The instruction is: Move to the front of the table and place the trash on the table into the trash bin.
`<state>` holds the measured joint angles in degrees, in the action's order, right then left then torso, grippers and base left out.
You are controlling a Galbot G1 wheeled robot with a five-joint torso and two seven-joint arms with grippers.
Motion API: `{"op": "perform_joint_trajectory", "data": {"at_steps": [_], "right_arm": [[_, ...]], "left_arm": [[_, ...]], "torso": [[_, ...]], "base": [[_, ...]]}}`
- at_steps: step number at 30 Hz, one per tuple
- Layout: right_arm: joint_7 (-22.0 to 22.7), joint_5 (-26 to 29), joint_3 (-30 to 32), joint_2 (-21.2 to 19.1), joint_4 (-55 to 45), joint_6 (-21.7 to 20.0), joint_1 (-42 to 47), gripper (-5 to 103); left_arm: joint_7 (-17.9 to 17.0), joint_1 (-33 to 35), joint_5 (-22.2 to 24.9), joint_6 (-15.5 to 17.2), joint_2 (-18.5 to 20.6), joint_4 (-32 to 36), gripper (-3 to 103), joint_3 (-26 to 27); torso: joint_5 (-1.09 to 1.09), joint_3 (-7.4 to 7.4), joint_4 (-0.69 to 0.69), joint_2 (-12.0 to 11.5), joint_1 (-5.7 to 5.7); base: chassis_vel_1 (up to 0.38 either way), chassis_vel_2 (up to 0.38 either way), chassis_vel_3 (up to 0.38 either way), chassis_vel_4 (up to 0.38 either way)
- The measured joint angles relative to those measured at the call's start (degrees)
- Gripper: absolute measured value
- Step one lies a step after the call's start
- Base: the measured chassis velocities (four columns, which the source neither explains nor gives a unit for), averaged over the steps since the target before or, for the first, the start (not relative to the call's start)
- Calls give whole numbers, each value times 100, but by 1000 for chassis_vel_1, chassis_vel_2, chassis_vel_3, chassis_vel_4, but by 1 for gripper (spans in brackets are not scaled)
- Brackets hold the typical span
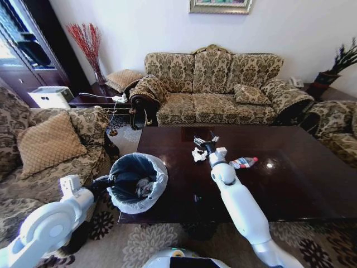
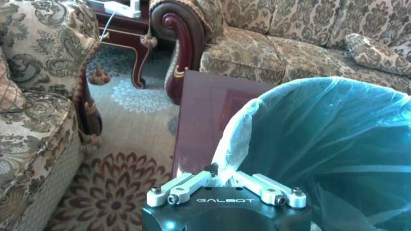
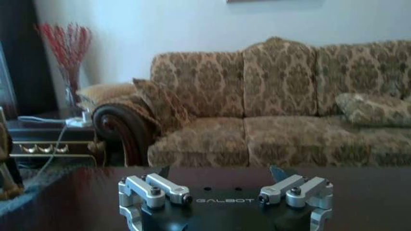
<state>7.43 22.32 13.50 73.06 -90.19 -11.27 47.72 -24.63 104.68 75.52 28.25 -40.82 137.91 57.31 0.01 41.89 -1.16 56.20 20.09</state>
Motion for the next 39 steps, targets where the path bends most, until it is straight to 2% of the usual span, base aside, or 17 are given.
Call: {"op": "perform_joint_trajectory", "data": {"at_steps": [8, 21, 30, 31, 34, 35, 37, 39], "right_arm": [[0, -188, 17, 41, 469, 39, 43, 100], [-1, -191, -169, 560, 1633, 58, -346, 100], [-1, -141, -187, 739, 2301, 73, -656, 100], [0, -91, -185, 769, 2402, 74, -688, 103], [-1, 101, -169, 828, 2609, 106, -713, 86], [-1, 101, -169, 828, 2609, 106, -713, 86], [0, 126, -161, 836, 2627, 161, -701, 75], [0, 127, -159, 838, 2627, 176, -700, 75]], "left_arm": [[0, 0, 0, 0, 0, 0, 0, 0], [-2, 0, 0, 0, 0, 1, 0, 0], [-2, 0, 0, 0, -1, 1, 0, 0], [-1, 0, 0, 0, -1, 2, 0, 0], [-2, 0, 0, 0, -1, 1, 0, 0], [-2, 0, 0, 0, -1, 1, 0, 0], [-2, 0, 0, 0, -1, 1, 0, 0], [-2, 0, 0, 0, -1, 1, 0, 0]], "torso": [[-3, 0, -2, 0, 0], [-1, 0, -3, 0, 0], [-1, 0, -3, 0, 0], [-2, 0, -3, 0, 0], [-1, 0, -2, 0, 0], [-1, 0, -2, 0, 0], [-1, 0, -2, 0, 0], [-1, 0, -2, 0, 0]], "base": [[0, 0, 0, 0], [0, 0, 0, 0], [0, 0, 0, 0], [0, 0, 0, 0], [0, 0, 0, 0], [0, 0, 0, 0], [0, 0, 0, 0], [0, 0, 0, 0]]}}
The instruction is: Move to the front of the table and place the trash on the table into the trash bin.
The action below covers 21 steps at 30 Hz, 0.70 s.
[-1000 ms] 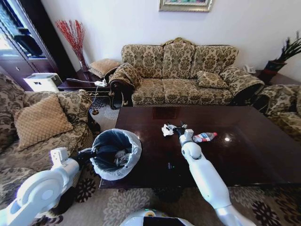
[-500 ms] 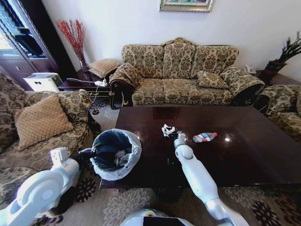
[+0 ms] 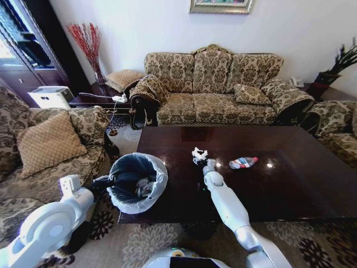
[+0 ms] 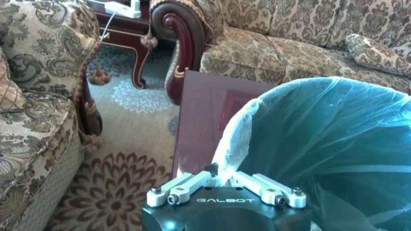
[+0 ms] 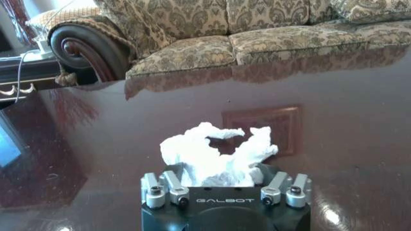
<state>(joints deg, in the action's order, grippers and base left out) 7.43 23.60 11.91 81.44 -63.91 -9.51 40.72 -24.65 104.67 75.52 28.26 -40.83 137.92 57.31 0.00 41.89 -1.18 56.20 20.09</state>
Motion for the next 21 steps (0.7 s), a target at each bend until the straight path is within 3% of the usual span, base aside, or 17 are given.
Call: {"op": "perform_joint_trajectory", "data": {"at_steps": [3, 4, 7, 8, 11, 15, 17, 21], "right_arm": [[0, 1, 2, 1, 3, 23, 0, 58], [0, 1, 2, 1, 3, 23, 0, 58], [0, 1, 2, -4, 0, 34, -1, 42], [0, 1, 2, -4, 0, 34, -1, 42], [0, 16, 3, -28, -47, 35, 6, 26], [0, 79, 4, -39, -93, 40, 14, 15], [0, 133, 9, -55, -173, 41, 41, 5], [0, 222, 17, -103, -541, 30, 152, 0]], "left_arm": [[0, 0, 0, 0, 0, 0, 0, 0], [0, 0, 0, 0, 0, 0, 0, 0], [0, 0, 0, 0, 0, 0, 0, 0], [0, 0, 0, 0, 0, 0, 0, 0], [0, 0, 0, 0, 0, 0, 0, 0], [0, 0, 0, 0, 0, 0, 0, 0], [0, 0, 0, 0, 0, 0, 0, 0], [0, 0, 0, 0, 0, 0, 0, 0]], "torso": [[0, 0, 0, 0, 0], [0, 0, 0, 0, 0], [0, 0, 0, 0, 0], [0, 0, 0, 0, 0], [0, 0, 0, 0, 0], [0, 0, 0, 0, 0], [0, 0, 0, 0, 0], [1, 0, 0, 0, 0]], "base": [[0, 0, 0, 0], [0, 0, 0, 0], [0, 0, 0, 0], [0, 0, 0, 0], [0, 0, 0, 0], [0, 0, 0, 0], [0, 0, 0, 0], [0, 0, 0, 0]]}}
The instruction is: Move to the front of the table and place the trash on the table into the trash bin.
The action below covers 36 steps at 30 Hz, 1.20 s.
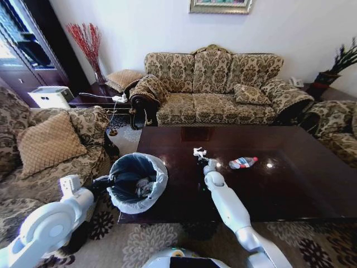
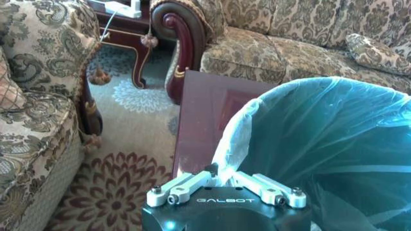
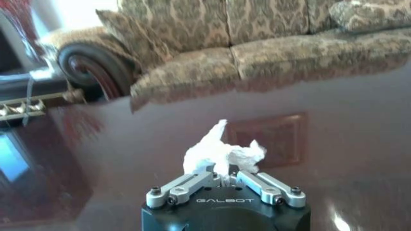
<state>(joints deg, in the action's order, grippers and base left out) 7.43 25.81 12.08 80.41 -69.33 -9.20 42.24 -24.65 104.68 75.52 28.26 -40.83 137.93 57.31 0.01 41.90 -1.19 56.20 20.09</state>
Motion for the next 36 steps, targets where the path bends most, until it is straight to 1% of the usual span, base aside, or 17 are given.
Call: {"op": "perform_joint_trajectory", "data": {"at_steps": [2, 3, 5, 6, 8, 9, 13, 14, 17, 18, 21, 22, 25, 26, 29, 30, 36], "right_arm": [[0, 74, -2, -55, -433, -13, 101, 0], [0, 74, -2, -55, -433, -13, 101, 0], [0, 90, -33, -135, -1135, -48, 190, 0], [0, 90, -33, -135, -1135, -48, 190, 0], [0, 262, -147, -233, -2088, -155, 251, 0], [0, 262, -147, -233, -2088, -155, 251, 0], [0, 562, -561, -274, -3908, -278, 330, 0], [0, 562, -561, -274, -3908, -278, 330, 0], [0, 708, -1171, -214, -4955, -263, 399, 0], [0, 708, -1171, -214, -4955, -263, 399, 0], [-2, 755, -1989, -299, -5683, -233, 495, 0], [-2, 755, -1989, -299, -5683, -233, 495, 0], [-2, 570, -2595, -573, -6138, -165, 886, 0], [-2, 570, -2595, -573, -6138, -165, 886, 0], [-1, 151, -2931, -990, -6208, 105, 1393, 0], [0, 52, -2969, -1058, -6197, 166, 1484, 0], [-1, -39, -2988, -1111, -6157, 224, 1552, 0]], "left_arm": [[0, 0, 0, 0, 0, 0, 0, 0], [0, 0, 0, 0, 0, 0, 0, 0], [0, 0, 0, 0, 0, 0, 0, 0], [0, 0, 0, 0, 0, 0, 0, 0], [0, 0, 0, 0, 0, 0, 0, 0], [0, 0, 0, 0, 0, 0, 0, 0], [0, 0, 0, 0, 0, 0, 0, 0], [0, 0, 0, 0, 0, 0, 0, 0], [0, 0, 0, 0, 0, 1, 0, 0], [0, 0, 0, 0, 0, 1, 0, 0], [0, 0, 0, 0, -1, 0, 0, 0], [0, 0, 0, 0, -1, 0, 0, 0], [0, 0, 0, 0, 0, 0, 0, 0], [0, 0, 0, 0, 0, 0, 0, 0], [0, 0, 0, 0, -1, 0, 0, 0], [0, 0, 0, 0, 0, 0, 0, 0], [1, 0, 0, 0, 0, 0, 0, 0]], "torso": [[0, 0, 1, 0, 0], [0, 0, 1, 0, 0], [-1, 0, 0, 0, 0], [-1, 0, 0, 0, 0], [-1, 0, 0, 0, 0], [-1, 0, 0, 0, 0], [-2, -1, 0, 0, 0], [-2, -1, 0, 0, 0], [-2, -1, -1, 0, -1], [-2, -1, -1, 0, -1], [-1, -1, -1, 0, -1], [-1, -1, -1, 0, -1], [0, -1, 0, 0, -1], [0, -1, 0, 0, -1], [-1, -1, 1, 0, -1], [0, -1, 2, 1, -1], [0, 0, 0, 0, -1]], "base": [[0, 0, 0, 0], [0, 0, 0, 0], [0, 0, 0, 0], [0, 0, 0, 0], [0, 0, 0, 0], [0, 0, 0, 0], [0, 0, 0, 0], [0, 0, 0, 0], [0, 0, 0, 0], [0, 0, 0, 0], [0, 0, 0, 0], [0, 0, 0, 0], [0, 0, 0, 0], [0, 0, 0, 0], [0, 0, 0, 0], [0, 0, 0, 0], [0, 0, 0, 0]]}}
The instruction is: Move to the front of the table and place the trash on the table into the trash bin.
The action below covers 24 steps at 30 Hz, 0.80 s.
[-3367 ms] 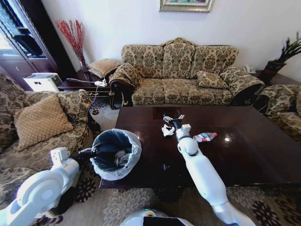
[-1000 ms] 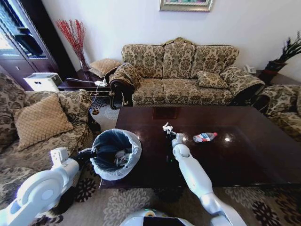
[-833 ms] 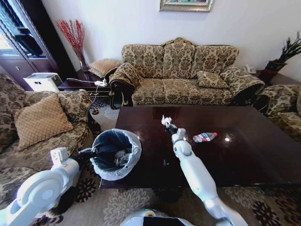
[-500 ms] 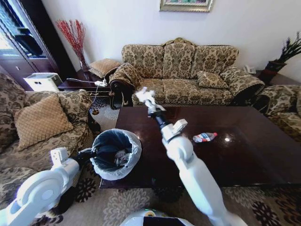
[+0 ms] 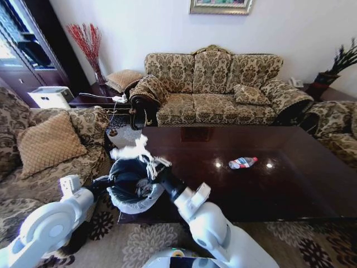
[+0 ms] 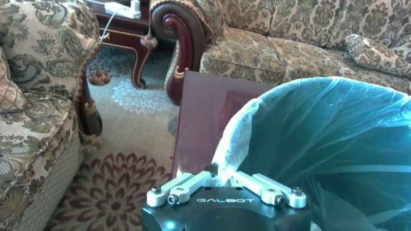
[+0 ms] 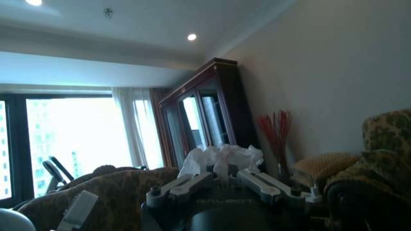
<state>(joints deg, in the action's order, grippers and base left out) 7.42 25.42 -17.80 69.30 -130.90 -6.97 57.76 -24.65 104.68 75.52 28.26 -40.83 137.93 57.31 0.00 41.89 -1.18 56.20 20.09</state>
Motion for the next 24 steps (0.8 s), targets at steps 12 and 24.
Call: {"op": "perform_joint_trajectory", "data": {"at_steps": [12, 24], "right_arm": [[0, -1, 31, 12, 49, 2, -15, 0], [0, 2, 42, 19, 64, 2, -24, 0]], "left_arm": [[0, 0, 0, 0, 0, 0, 0, 0], [0, 0, 0, 0, 0, 0, 0, 0]], "torso": [[0, 0, 0, 0, 0], [0, 0, 0, -1, 0]], "base": [[0, 0, 0, 0], [0, 0, 0, 0]]}}
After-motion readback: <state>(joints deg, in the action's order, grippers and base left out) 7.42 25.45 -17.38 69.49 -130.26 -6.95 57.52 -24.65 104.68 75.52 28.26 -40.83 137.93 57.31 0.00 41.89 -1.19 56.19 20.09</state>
